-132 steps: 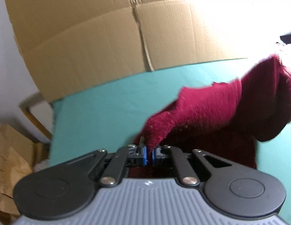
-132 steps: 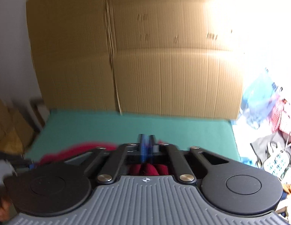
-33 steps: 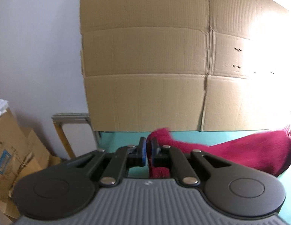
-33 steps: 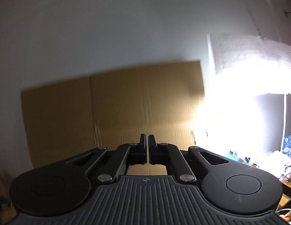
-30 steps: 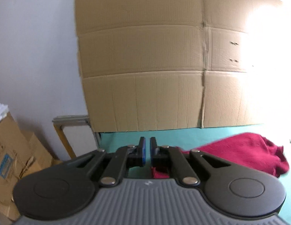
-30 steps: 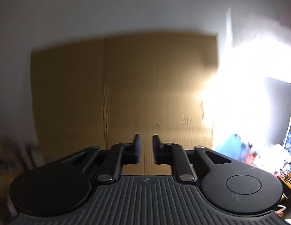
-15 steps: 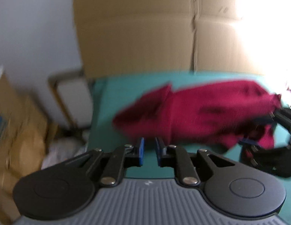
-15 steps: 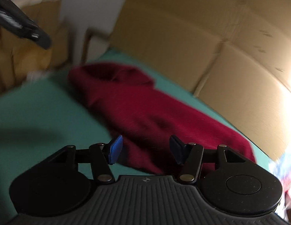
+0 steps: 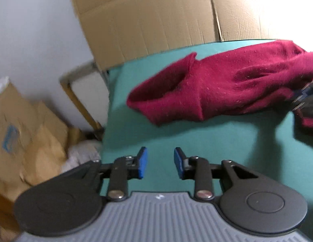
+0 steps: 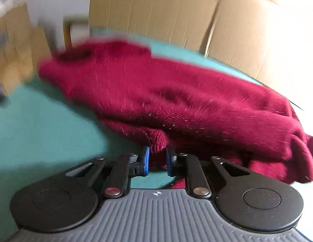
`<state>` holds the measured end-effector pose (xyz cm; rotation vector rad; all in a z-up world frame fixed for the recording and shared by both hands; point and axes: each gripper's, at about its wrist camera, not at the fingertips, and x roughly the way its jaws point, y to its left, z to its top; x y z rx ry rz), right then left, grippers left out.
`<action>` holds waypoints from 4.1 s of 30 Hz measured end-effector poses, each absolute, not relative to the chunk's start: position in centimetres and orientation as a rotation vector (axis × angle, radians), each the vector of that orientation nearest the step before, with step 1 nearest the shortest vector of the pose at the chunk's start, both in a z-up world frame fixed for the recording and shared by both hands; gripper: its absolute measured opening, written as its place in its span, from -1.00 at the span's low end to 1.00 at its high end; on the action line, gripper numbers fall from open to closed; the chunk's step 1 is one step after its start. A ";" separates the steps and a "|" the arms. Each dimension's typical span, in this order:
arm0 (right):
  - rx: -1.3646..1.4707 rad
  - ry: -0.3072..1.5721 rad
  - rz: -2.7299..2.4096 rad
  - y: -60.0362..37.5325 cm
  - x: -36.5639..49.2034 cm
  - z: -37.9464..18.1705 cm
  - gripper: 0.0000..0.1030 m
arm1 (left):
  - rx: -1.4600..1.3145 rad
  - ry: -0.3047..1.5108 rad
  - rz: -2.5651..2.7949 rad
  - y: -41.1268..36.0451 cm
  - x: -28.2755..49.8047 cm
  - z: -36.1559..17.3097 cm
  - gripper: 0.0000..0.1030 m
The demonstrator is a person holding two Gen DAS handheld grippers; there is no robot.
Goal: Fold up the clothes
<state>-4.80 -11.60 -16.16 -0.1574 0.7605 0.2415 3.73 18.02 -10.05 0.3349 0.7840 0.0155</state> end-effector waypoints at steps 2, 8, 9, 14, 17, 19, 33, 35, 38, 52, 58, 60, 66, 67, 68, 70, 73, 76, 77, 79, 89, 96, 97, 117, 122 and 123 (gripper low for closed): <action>-0.091 0.697 0.237 -13.9 -7.0 -12.7 -0.69 | 0.409 0.727 -0.019 17.5 3.5 -10.1 -0.41; 0.070 0.495 0.196 -19.7 -14.9 -3.8 -0.70 | 0.627 0.581 -0.167 13.9 1.1 -11.2 -0.40; 0.107 0.458 0.190 -20.5 -16.4 -2.5 -0.70 | 0.650 0.558 -0.196 13.1 0.5 -11.5 -0.37; 0.250 0.352 0.167 -22.3 -18.4 -0.8 -0.70 | 0.741 0.468 -0.285 8.4 -2.5 -14.4 -0.34; 0.295 0.330 0.182 -22.2 -18.8 -0.3 -0.70 | 0.802 0.406 -0.282 5.7 -3.3 -15.9 -0.28; 0.295 0.318 0.190 -21.9 -18.9 0.3 -0.70 | 0.826 0.372 -0.237 4.4 -2.8 -16.6 -0.24; 0.339 0.426 0.051 -23.9 -18.3 -1.9 -0.73 | 0.593 0.442 -0.334 9.0 -2.7 -13.3 -0.71; 0.281 0.510 0.050 -23.1 -18.9 -3.9 -0.36 | 0.660 0.448 -0.376 9.2 -4.3 -14.6 -0.39; 0.167 0.637 0.080 -21.2 -20.8 -7.1 0.45 | 0.786 0.451 -0.418 8.8 -6.2 -17.1 -0.18; 0.100 0.769 0.048 -16.9 -19.3 -14.5 -0.87 | 0.892 0.458 -0.414 4.1 -2.5 -20.0 -0.65; 0.256 0.464 -0.025 -23.1 -21.7 -4.0 -0.86 | 0.730 0.502 -0.394 5.3 -3.3 -17.1 -0.72; 0.277 0.395 -0.047 -24.4 -22.0 -1.8 -0.87 | 0.724 0.476 -0.403 5.7 -4.7 -16.5 -0.64; 0.273 0.307 -0.042 -24.9 -21.9 1.0 -0.87 | 0.839 0.363 -0.426 4.0 -8.0 -18.1 -0.13; 0.273 0.301 -0.032 -24.7 -21.9 1.3 -0.87 | 0.845 0.362 -0.432 3.5 -8.1 -18.4 -0.13; 0.272 0.296 -0.021 -24.6 -21.8 1.6 -0.87 | 0.852 0.355 -0.436 2.9 -8.1 -18.7 -0.13; 0.273 0.288 -0.003 -24.3 -21.9 2.1 -0.86 | 0.882 0.314 -0.437 1.7 -8.4 -19.2 -0.12; 0.274 0.273 0.020 -23.6 -22.0 2.7 -0.86 | 0.937 0.272 -0.419 0.2 -7.9 -19.8 -0.12; 0.271 0.256 0.038 -22.3 -22.4 3.0 -0.86 | 0.944 0.281 -0.449 -0.1 -7.4 -19.7 -0.32; 0.265 0.251 0.033 -22.4 -22.6 3.1 -0.86 | 0.944 0.278 -0.467 0.0 -7.6 -19.5 -0.35; 0.237 0.243 0.007 -22.6 -22.9 3.1 -0.87 | 0.942 0.270 -0.503 0.2 -8.1 -19.1 -0.21; 0.268 0.240 0.043 -23.9 -23.3 3.1 -0.87 | 0.934 0.231 -0.564 -0.2 -12.9 -18.9 0.29; 0.263 0.226 0.148 -24.8 -25.0 3.3 -0.87 | 0.836 0.433 -0.356 -1.9 -8.3 -19.3 -0.80; 0.245 0.223 0.143 -25.0 -25.5 3.3 -0.88 | 0.785 0.448 -0.317 -1.5 -7.7 -18.5 -0.81; 0.191 -0.159 0.248 -32.4 -29.6 16.5 -0.88 | 0.349 -0.303 0.324 7.8 -20.9 19.3 -0.83; 0.140 -0.219 0.283 -31.7 -29.5 18.9 -0.88 | 0.357 -0.277 0.361 7.3 -21.2 21.9 -0.83; 0.135 -0.209 0.290 -31.5 -29.1 18.7 -0.88 | 0.360 -0.254 0.369 7.3 -20.8 21.8 -0.83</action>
